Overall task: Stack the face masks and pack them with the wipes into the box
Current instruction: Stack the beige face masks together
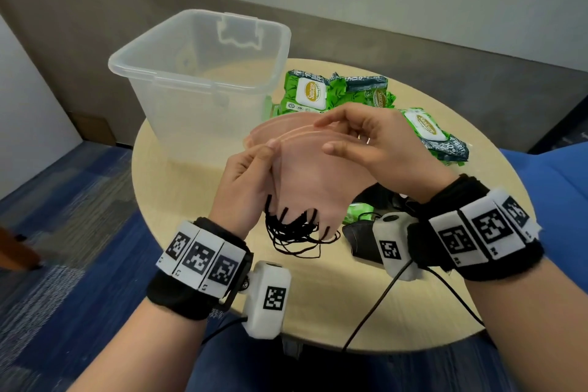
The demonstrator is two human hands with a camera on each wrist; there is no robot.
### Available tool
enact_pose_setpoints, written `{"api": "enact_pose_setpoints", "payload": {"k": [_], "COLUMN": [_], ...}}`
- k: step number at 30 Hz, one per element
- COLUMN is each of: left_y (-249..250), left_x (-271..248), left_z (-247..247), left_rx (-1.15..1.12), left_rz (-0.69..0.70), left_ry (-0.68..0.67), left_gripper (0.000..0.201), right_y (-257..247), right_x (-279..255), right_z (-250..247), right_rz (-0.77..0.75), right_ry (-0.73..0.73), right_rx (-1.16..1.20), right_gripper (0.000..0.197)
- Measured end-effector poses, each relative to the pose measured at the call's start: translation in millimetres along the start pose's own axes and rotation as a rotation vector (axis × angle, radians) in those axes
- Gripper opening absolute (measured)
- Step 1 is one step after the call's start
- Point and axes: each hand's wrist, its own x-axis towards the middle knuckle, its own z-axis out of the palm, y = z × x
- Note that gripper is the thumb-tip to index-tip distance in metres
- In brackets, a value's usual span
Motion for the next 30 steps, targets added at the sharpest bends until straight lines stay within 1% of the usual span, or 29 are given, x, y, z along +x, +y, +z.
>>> {"api": "enact_pose_setpoints", "payload": {"k": [2,3,4,7,8,9,11,12,13,15,19,20,22,25,27,30], "left_y": [3,4,3,-1,-2,-2,0,1,2,2,-1,-2,-2,1,1,-1], "left_x": [-4,-5,-4,-1,0,0,-3,-5,-7,-7,-4,-4,-4,-5,-5,-4], "left_z": [5,7,7,2,-1,-3,-4,-3,-2,-2,-3,-3,-2,-2,-3,-3], "left_rx": [-0.029,-0.044,-0.051,-0.052,-0.019,0.002,-0.002,0.014,0.031,0.042,0.058,0.065,0.081,0.09,0.109,0.167], "left_rz": [0.014,0.015,0.017,0.013,0.017,0.019,0.007,-0.002,-0.005,0.003,-0.011,-0.01,-0.011,0.006,0.026,0.109], "left_ry": [-0.027,-0.041,-0.038,0.0,-0.018,-0.055,-0.148,-0.175,-0.19,-0.182,-0.146,-0.14,-0.154,-0.186,-0.195,-0.232], "left_gripper": [0.041,0.041,0.043,0.061,0.057,0.048,0.01,0.007,0.013,0.016,0.004,0.009,0.006,0.022,0.03,0.045], "right_y": [-2,-3,-4,-6,-6,-6,-7,-7,-7,-6,-6,-6,-7,-8,-8,-10], "right_x": [1,2,3,4,5,5,5,5,5,5,6,6,6,4,4,6], "right_z": [1,1,1,0,1,1,2,2,1,1,1,1,1,-1,-4,-5], "right_rz": [0.015,0.025,0.037,0.071,0.075,0.077,0.078,0.079,0.082,0.092,0.103,0.103,0.099,0.082,0.076,0.087], "right_ry": [0.006,0.009,0.008,-0.01,-0.013,-0.013,-0.012,-0.013,-0.015,-0.014,0.002,0.008,0.017,0.034,0.033,-0.031], "right_rx": [0.018,0.024,0.027,-0.009,-0.025,-0.033,-0.03,-0.025,-0.018,-0.001,0.0,-0.013,-0.056,-0.109,-0.098,-0.07], "right_gripper": [0.026,0.026,0.027,0.026,0.025,0.023,0.021,0.02,0.02,0.019,0.022,0.022,0.022,0.022,0.021,0.024]}}
